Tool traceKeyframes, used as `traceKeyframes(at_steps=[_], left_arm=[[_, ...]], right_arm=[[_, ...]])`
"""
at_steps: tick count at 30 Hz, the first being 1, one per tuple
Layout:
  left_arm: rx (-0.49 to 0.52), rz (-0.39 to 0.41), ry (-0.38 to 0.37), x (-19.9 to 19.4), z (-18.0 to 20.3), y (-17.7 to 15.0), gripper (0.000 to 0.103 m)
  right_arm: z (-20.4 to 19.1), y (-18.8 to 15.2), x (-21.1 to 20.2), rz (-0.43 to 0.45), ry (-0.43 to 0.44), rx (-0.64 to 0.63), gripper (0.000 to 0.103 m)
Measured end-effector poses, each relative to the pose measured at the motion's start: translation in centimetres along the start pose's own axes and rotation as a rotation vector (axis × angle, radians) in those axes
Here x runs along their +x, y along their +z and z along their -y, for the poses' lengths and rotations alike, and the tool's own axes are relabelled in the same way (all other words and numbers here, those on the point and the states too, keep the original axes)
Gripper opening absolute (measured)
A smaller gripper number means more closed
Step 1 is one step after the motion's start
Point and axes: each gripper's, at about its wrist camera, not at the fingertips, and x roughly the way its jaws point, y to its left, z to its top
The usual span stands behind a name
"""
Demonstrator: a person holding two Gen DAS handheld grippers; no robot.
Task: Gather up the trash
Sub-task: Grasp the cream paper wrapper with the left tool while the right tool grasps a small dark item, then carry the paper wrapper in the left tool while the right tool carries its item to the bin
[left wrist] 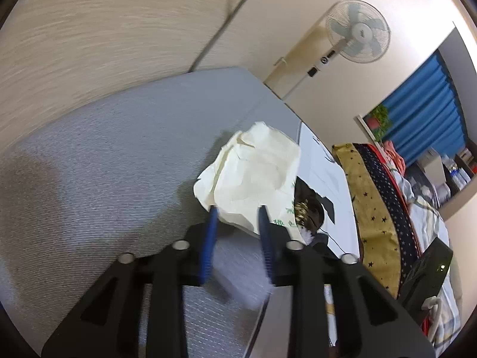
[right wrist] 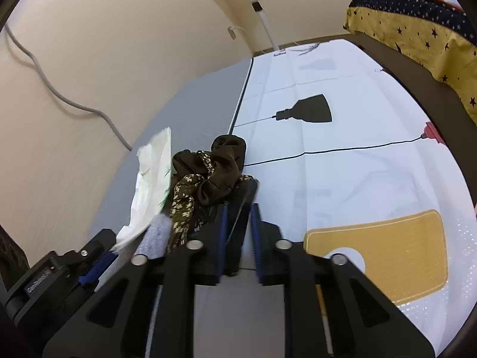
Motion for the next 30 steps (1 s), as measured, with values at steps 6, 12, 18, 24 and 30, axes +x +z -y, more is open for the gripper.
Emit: traceKeyframes(at_steps=[6,12,18,24,30], left_arm=[[0.041,0.013,-0.003,-1.0,0.9,-0.1,0.004],[0.091,0.045,-0.021,-2.8,2.3,0.0,0.000],[0.214,0.065,-0.006,-5.1,4.6,-1.0,0.000],[0.291,0.084,0.000,-7.5,6.1,-2.0,0.000],[0.378,0.079,-0.019,-10.0,8.0,-3.8,0.000]], right_arm=[[-0.2,-0.4,-2.9,0.060,-0.003,-0.025,0.008],[0.3,-0.1,-6.9,0.121,-0.041,-0.042,0.007],[0.6,-0.5,-11.7,0.187,-0.112,-0.092,0.007],[1.5,-1.9,-16.8,0.227,-0.183,-0.119,0.007],[2.8,-3.1,-21.2,0.257,-0.221,-0.095,0.007]])
